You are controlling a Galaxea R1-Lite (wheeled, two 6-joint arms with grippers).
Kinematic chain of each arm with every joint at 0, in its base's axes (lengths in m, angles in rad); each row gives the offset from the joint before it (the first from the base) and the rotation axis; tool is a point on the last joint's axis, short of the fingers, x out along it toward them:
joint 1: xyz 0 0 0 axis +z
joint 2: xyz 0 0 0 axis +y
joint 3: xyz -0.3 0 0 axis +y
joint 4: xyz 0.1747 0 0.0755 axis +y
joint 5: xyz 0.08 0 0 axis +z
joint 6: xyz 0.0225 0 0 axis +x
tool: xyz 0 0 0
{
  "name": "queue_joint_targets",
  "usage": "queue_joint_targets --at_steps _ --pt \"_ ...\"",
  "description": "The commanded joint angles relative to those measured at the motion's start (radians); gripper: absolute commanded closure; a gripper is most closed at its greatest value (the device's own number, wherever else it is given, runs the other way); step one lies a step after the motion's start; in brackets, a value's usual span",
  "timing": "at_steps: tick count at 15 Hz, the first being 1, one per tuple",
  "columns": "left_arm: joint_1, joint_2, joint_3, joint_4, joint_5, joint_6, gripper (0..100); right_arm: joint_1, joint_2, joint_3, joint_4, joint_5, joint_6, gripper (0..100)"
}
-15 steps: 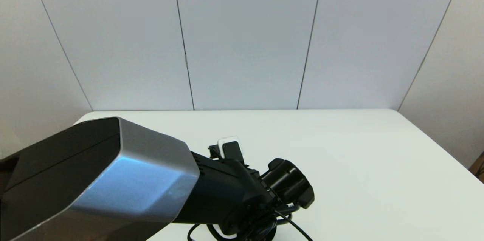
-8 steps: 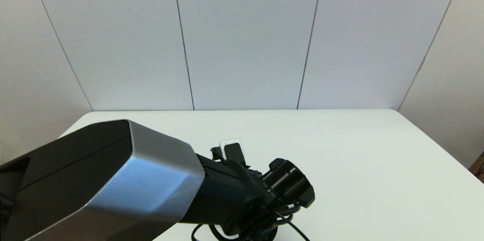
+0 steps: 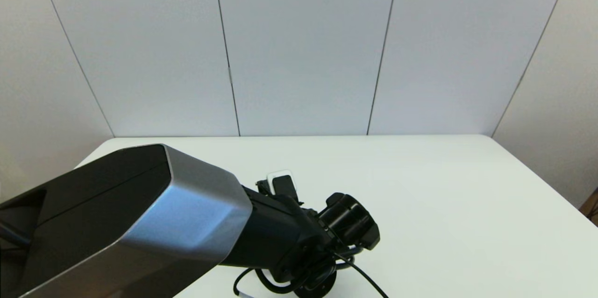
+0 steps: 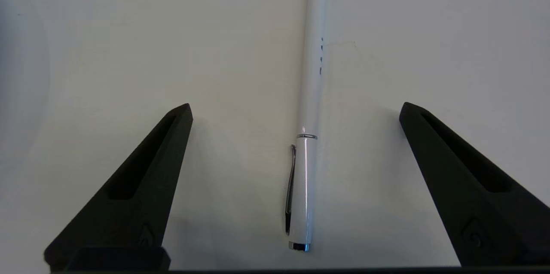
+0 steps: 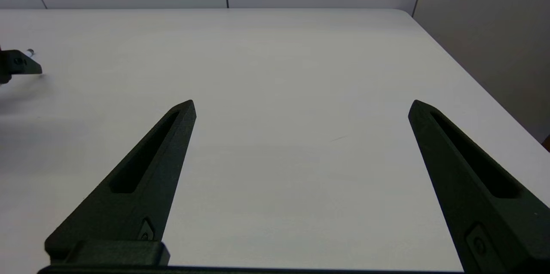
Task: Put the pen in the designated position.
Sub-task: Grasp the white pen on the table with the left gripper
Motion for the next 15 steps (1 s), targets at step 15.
queue_joint_targets --at_steps 15 --pt "-0.001 -0.024 0.001 0.001 -0.013 0.023 100 0.000 0.001 0.000 0.000 0.001 0.000 0"
